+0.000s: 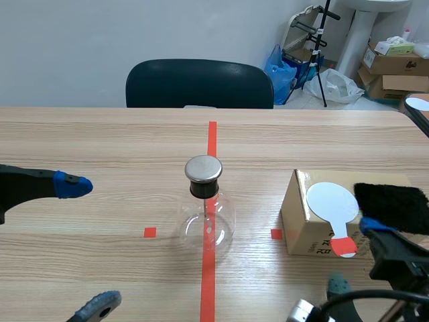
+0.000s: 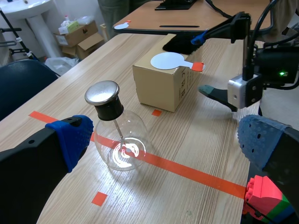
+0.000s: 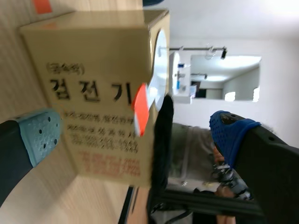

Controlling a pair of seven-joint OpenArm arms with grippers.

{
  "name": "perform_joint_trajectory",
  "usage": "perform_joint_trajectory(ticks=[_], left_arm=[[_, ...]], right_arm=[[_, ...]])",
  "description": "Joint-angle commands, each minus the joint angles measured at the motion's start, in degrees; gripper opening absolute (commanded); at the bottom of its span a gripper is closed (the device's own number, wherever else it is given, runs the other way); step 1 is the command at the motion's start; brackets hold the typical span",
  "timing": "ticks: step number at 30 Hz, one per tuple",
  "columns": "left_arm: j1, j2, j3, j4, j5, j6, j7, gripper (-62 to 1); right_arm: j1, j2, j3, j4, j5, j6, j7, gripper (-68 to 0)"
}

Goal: Do the electroscope experiment

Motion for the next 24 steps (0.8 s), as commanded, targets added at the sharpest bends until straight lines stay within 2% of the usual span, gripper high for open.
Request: perform_joint_trajectory(ticks=[1, 9, 10, 14, 17, 24], left_arm=[[-0.02, 0.28, 0.17, 0.09, -0.81, -0.09, -0.61, 1.4], [-0.02, 0.26, 0.17, 0.09, -0.79, -0.09, -0.61, 1.4], [-0.02, 0.26, 0.17, 0.09, -0.81, -0.09, -0.61, 1.4], [-0.02, 0.26, 0.17, 0.09, -0.81, -0.09, -0.61, 1.4], [-0.02, 0.26, 0.17, 0.09, -0.81, -0.09, -0.61, 1.4], [-0.02, 0.31, 0.17, 0.09, -1.09, -0.09, -0.63, 1.4]], right_arm=[[-3.21, 0.15, 0.46, 3.34, 1.68, -3.34, -0.02, 0.4], [-15.26, 1.29, 0.44, 14.1, 10.56, -3.34, 7.41, 0.4], [-16.33, 1.57, 0.44, 15.45, 12.22, -2.54, 8.31, 0.4], [-19.67, 4.37, 0.39, 22.51, 21.38, 7.15, 10.03, 0.4], [-20.79, 7.87, 0.48, 28.48, 30.27, 14.99, 10.12, 0.4], [-20.7, 15.41, 2.89, 41.42, 50.56, 31.47, 10.08, 0.4]])
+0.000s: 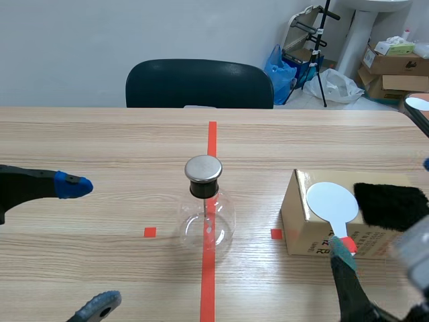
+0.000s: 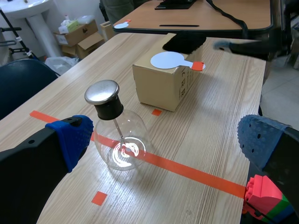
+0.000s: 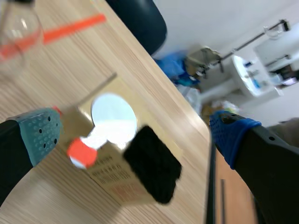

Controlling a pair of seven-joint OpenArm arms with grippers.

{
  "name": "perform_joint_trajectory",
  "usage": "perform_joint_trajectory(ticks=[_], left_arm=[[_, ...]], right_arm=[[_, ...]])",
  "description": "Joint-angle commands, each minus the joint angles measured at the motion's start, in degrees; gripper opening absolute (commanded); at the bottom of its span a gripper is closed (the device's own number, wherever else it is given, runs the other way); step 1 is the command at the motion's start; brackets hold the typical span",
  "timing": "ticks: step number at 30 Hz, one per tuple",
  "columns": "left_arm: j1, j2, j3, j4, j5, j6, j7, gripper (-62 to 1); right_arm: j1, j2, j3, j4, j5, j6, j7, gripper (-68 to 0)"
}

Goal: Do the electroscope experiment

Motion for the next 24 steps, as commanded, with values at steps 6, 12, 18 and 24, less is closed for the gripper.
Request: perform_joint_trajectory(ticks=[6, 12, 18, 24], left_arm=[[0.79, 2.78, 0.15, 2.21, -10.82, 1.62, 9.81, 1.4], [0.96, 8.48, 0.15, 10.8, -11.08, 9.29, 21.05, 1.4], [2.56, 13.51, 0.15, 18.91, -14.62, 15.28, 27.82, 1.4], [2.54, 16.65, 0.15, 21.18, -14.56, 18.99, 31.23, 1.4]], right_arm=[[4.39, 4.55, 2.34, 7.08, 15.67, 10.05, -2.34, 0.4], [11.54, 7.17, 2.34, 7.26, 26.21, 19.89, -7.69, 0.4], [16.13, 7.21, 2.34, 7.26, 30.82, 24.59, -10.14, 0.4], [19.02, 7.17, 2.27, 7.19, 33.51, 27.3, -12.52, 0.4]])
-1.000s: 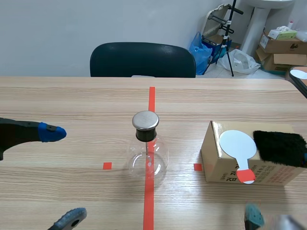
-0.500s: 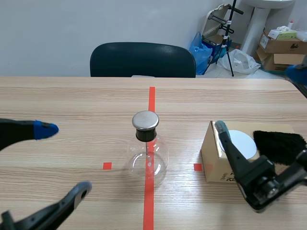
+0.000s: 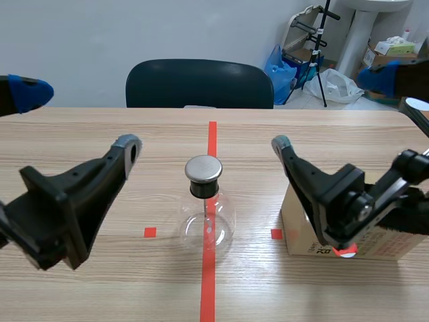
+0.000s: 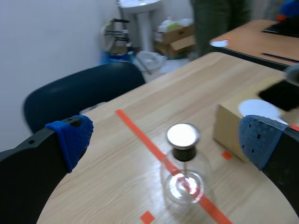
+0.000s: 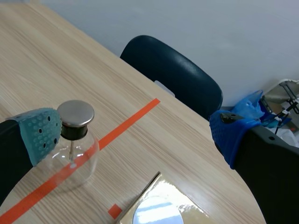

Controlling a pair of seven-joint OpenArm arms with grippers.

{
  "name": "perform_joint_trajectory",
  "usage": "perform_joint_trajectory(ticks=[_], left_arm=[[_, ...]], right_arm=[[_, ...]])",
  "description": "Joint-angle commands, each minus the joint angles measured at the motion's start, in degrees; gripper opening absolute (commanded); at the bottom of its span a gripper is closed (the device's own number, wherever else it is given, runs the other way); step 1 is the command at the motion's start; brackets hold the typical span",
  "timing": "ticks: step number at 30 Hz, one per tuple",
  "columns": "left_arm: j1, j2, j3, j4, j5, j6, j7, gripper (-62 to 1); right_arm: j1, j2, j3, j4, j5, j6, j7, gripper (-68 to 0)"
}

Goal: Do the electroscope experiment

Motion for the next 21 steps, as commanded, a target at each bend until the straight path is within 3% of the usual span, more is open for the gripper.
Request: perform_joint_trajectory(ticks=[1, 21], left_arm=[[0.46, -0.17, 0.13, 0.04, -0.39, -0.17, 0.74, 1.4], [0.44, -0.15, 0.13, 0.04, -0.35, 0.04, 2.43, 1.4]], right_arm=[[0.37, 0.09, 0.04, -0.11, 0.9, -0.2, 0.68, 0.4], [0.63, -0.31, -0.04, -0.33, 0.79, -0.22, -5.07, 0.4]])
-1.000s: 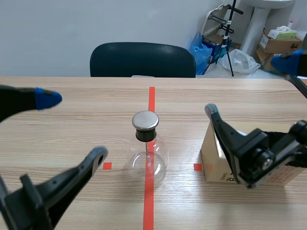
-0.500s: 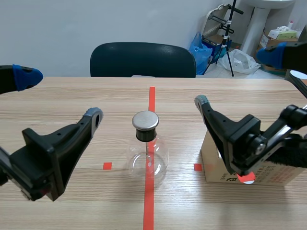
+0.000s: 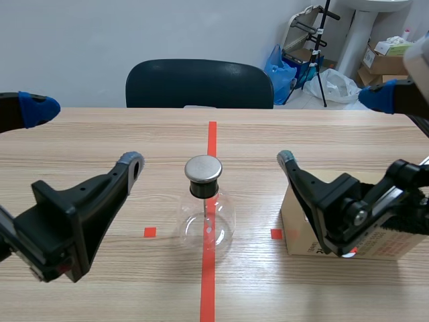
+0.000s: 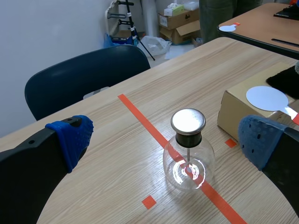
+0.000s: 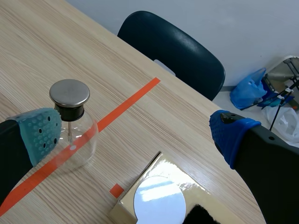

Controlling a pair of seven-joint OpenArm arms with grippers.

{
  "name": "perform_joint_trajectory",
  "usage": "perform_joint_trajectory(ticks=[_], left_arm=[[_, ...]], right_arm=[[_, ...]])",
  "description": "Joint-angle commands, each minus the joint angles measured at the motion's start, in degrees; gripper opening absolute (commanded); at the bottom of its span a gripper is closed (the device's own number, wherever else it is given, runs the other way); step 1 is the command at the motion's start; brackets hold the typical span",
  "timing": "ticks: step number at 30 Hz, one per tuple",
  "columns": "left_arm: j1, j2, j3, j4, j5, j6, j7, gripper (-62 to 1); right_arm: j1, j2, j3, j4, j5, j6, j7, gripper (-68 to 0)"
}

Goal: Do the electroscope experiment

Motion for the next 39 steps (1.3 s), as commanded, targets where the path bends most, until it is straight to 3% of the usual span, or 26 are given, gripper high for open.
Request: perform_joint_trajectory(ticks=[1, 18, 39], left_arm=[[0.44, -0.33, 0.11, 0.24, -0.52, 0.15, -0.96, 1.4], [0.44, -0.35, 0.11, 0.24, 0.17, 0.15, -0.96, 1.4], [0.42, -0.35, 0.11, 0.22, 1.22, 0.15, -0.96, 1.4]], right_arm=[[0.39, 0.0, 0.17, 0.22, 0.37, -0.24, 0.09, 0.4], [-0.61, -0.04, 4.55, 0.22, 0.39, -0.24, -0.37, 0.4], [-0.57, 0.0, 4.63, 0.22, 0.39, -0.22, -1.66, 0.4]])
